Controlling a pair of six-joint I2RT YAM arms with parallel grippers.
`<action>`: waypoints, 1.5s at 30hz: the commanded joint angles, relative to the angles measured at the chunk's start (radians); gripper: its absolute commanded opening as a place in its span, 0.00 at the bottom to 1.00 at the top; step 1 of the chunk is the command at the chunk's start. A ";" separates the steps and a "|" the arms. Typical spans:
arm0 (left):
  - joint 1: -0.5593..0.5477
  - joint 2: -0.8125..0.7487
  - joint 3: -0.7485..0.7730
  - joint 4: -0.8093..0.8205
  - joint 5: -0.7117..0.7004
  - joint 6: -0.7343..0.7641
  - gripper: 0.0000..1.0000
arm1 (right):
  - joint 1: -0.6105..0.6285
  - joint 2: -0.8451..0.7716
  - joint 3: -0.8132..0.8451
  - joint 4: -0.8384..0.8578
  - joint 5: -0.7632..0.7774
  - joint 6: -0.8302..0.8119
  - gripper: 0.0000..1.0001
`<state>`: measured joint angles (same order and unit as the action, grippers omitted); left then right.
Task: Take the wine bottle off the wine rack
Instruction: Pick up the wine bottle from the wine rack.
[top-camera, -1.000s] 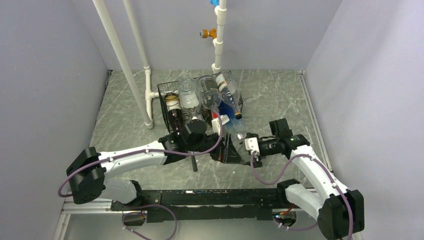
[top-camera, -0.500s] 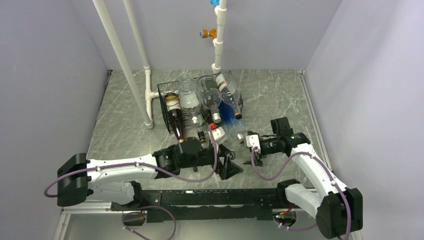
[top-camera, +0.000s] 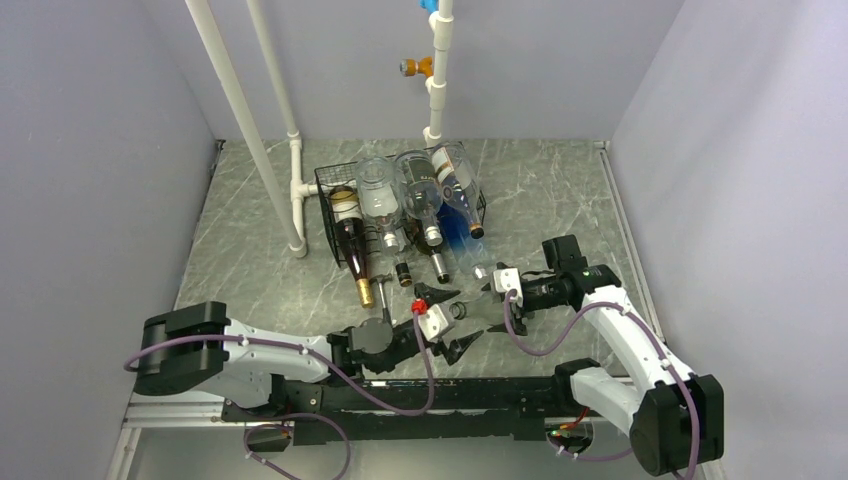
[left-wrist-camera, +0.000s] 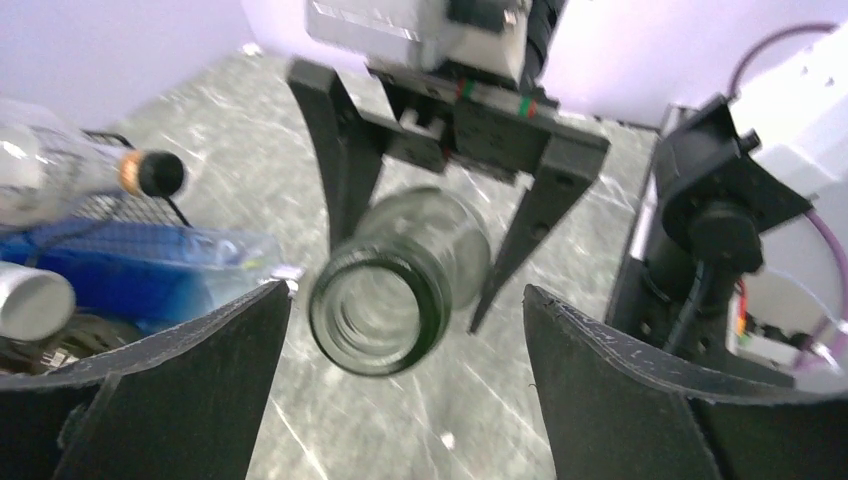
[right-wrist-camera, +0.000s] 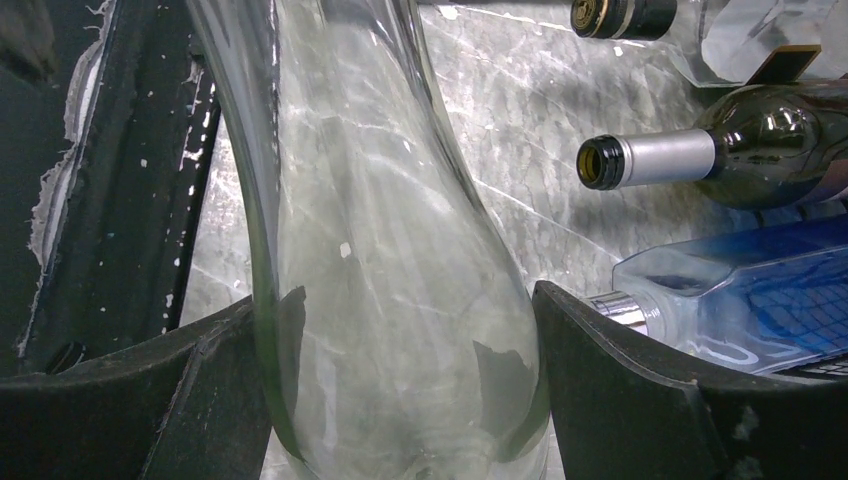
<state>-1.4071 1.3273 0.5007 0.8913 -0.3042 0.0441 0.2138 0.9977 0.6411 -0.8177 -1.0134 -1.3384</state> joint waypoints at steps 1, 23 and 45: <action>-0.013 0.016 0.000 0.240 -0.119 0.089 0.90 | -0.008 0.002 0.060 -0.016 -0.104 -0.008 0.53; -0.012 0.090 -0.028 0.392 -0.086 -0.110 0.63 | -0.023 -0.002 0.068 -0.022 -0.131 0.005 0.53; 0.036 0.004 0.209 -0.076 0.027 -0.069 0.00 | -0.026 -0.036 0.118 -0.051 -0.116 0.150 0.94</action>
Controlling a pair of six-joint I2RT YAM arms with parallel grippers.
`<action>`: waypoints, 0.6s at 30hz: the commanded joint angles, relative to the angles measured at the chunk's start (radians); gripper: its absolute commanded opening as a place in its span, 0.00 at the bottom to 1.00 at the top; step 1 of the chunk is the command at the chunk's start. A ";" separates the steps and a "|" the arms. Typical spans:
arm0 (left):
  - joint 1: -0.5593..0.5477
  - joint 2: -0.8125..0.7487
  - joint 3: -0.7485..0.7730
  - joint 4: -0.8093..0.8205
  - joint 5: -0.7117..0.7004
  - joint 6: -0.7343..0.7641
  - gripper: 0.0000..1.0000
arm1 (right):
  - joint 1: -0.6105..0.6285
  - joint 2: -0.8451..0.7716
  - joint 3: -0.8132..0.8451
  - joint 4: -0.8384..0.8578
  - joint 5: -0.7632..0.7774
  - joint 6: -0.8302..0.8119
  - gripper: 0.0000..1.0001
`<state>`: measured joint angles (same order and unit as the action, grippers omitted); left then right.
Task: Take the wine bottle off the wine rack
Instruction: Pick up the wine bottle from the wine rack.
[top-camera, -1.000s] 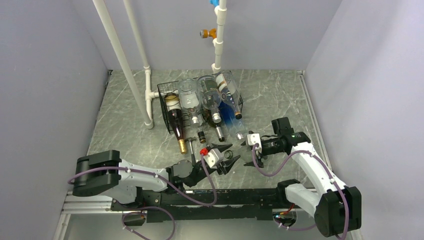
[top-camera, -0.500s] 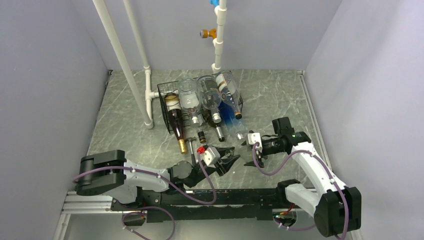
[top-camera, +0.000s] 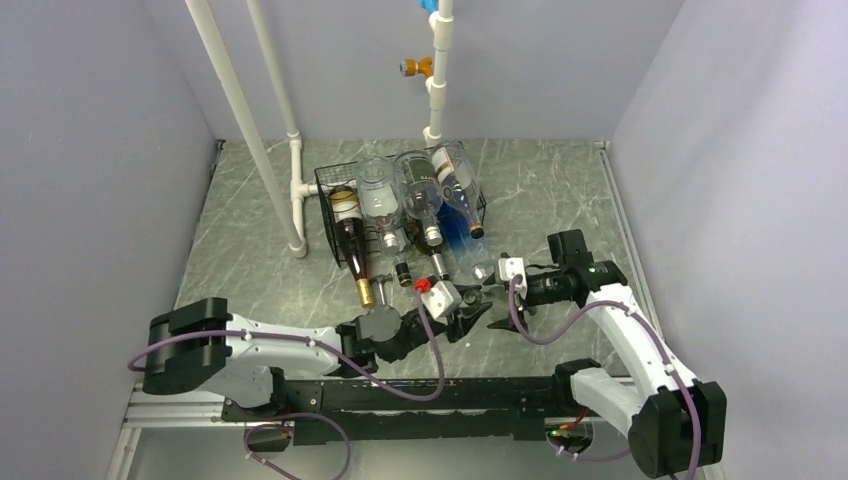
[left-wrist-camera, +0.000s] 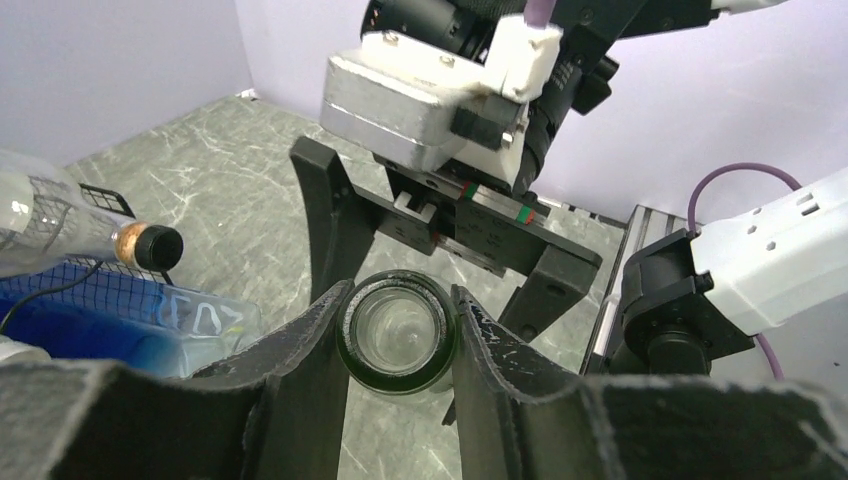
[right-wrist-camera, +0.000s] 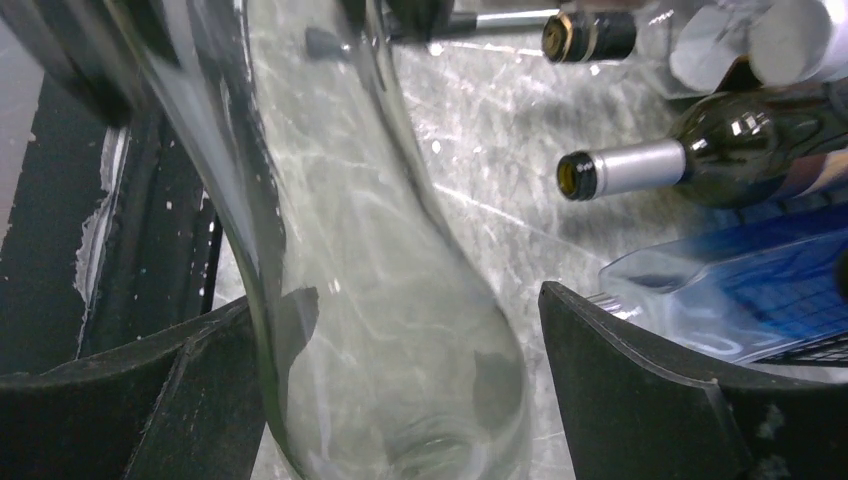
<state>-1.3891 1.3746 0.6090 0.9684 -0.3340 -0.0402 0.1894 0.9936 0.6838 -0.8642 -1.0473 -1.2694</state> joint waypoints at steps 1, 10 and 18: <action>0.024 -0.042 0.113 -0.178 0.063 0.013 0.00 | -0.001 -0.036 0.082 -0.011 -0.087 0.088 0.95; 0.050 -0.006 0.234 -0.348 0.106 0.028 0.00 | -0.001 -0.071 0.143 -0.033 -0.146 0.183 0.92; 0.055 0.015 0.282 -0.373 0.105 0.028 0.00 | -0.001 -0.085 0.156 -0.031 -0.142 0.229 0.64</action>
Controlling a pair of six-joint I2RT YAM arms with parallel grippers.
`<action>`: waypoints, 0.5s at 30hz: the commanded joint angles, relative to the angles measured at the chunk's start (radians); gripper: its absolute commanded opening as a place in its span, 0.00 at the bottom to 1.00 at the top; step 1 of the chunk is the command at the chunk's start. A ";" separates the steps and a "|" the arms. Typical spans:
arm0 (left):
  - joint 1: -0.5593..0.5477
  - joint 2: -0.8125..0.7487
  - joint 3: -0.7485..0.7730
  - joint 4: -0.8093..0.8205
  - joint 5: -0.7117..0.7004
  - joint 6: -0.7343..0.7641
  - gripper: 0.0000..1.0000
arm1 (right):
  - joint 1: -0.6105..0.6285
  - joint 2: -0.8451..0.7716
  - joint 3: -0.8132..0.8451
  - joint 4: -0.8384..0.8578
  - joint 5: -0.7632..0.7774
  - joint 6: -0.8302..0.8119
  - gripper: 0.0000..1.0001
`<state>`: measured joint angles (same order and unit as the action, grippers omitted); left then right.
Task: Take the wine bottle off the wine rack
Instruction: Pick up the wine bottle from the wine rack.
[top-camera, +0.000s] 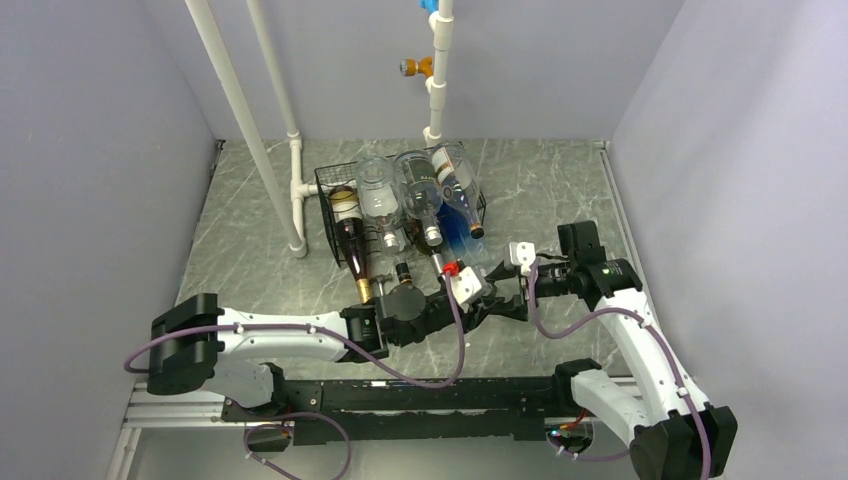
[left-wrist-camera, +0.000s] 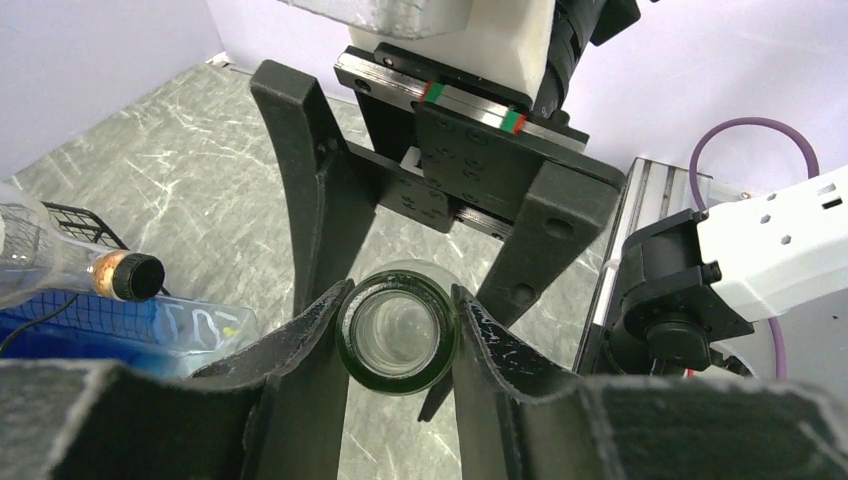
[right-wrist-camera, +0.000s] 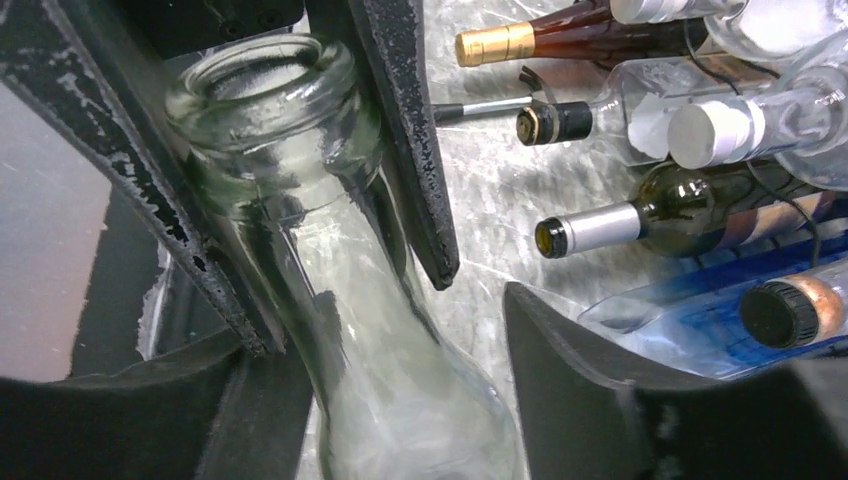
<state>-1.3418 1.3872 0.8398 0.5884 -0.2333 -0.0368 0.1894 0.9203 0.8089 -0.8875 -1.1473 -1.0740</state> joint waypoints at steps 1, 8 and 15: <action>0.009 0.003 0.053 0.007 0.000 0.024 0.00 | -0.001 -0.011 0.032 -0.007 -0.039 0.035 0.59; 0.016 -0.019 0.055 0.002 0.015 -0.019 0.12 | -0.012 -0.018 0.029 -0.002 -0.027 0.028 0.19; 0.030 -0.071 0.039 -0.027 0.105 -0.104 0.80 | -0.063 -0.024 0.047 -0.039 -0.055 0.003 0.05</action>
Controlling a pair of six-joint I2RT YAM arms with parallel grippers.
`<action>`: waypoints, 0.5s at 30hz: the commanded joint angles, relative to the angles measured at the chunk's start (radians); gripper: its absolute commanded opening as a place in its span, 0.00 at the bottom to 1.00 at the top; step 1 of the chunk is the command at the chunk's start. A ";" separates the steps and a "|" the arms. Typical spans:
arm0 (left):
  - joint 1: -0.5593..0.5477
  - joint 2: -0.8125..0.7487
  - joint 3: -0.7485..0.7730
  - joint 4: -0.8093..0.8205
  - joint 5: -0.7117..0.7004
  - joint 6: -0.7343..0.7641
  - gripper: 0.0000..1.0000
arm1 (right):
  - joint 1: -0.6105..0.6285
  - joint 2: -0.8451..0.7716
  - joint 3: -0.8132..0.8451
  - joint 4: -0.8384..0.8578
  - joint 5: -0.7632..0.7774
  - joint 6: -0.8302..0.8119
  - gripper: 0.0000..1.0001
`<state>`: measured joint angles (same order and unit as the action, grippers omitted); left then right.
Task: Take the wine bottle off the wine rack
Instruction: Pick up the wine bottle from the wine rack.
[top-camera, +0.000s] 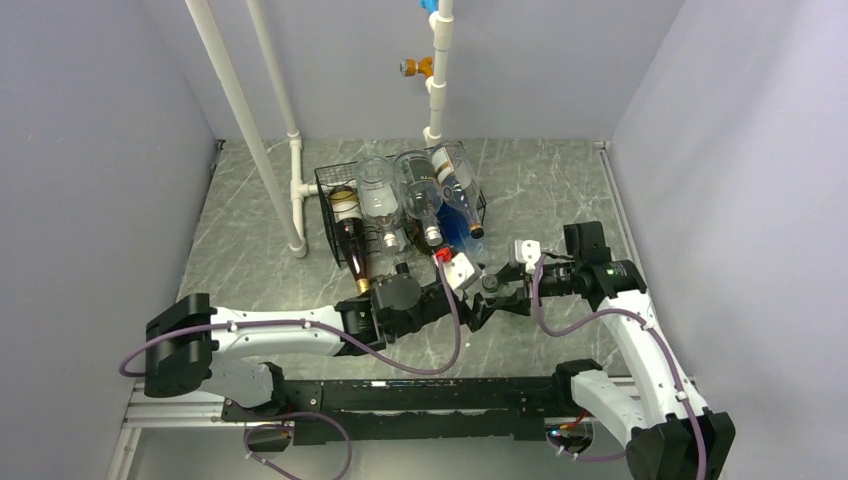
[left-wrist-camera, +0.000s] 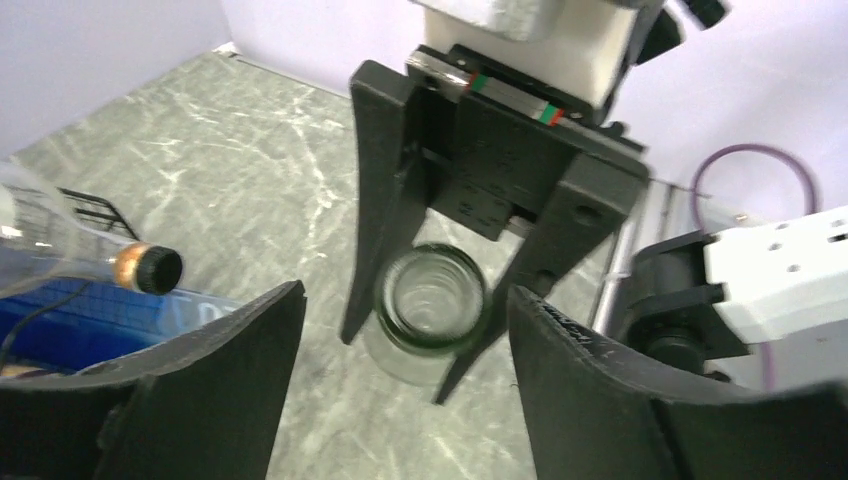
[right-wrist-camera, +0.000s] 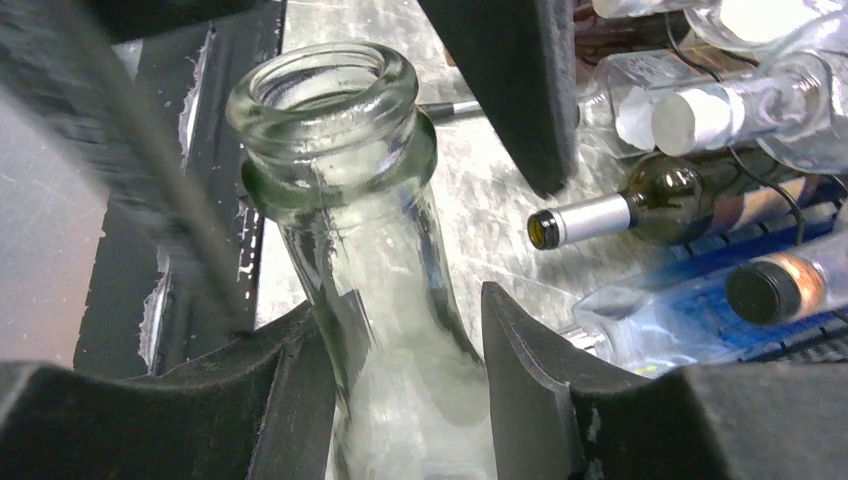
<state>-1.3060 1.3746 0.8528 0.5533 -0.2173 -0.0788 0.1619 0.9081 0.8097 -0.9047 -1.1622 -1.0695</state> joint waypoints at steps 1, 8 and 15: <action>-0.005 -0.069 0.023 0.004 0.105 -0.070 0.84 | -0.043 -0.011 0.048 -0.028 -0.044 -0.008 0.04; -0.001 -0.159 -0.012 -0.064 0.119 -0.103 0.96 | -0.105 -0.015 0.071 -0.009 -0.020 0.036 0.00; 0.009 -0.306 -0.080 -0.213 0.027 -0.101 0.99 | -0.267 0.004 0.108 0.115 -0.003 0.181 0.00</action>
<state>-1.3037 1.1503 0.8108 0.4259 -0.1364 -0.1680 -0.0193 0.9089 0.8467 -0.9176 -1.1511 -0.9890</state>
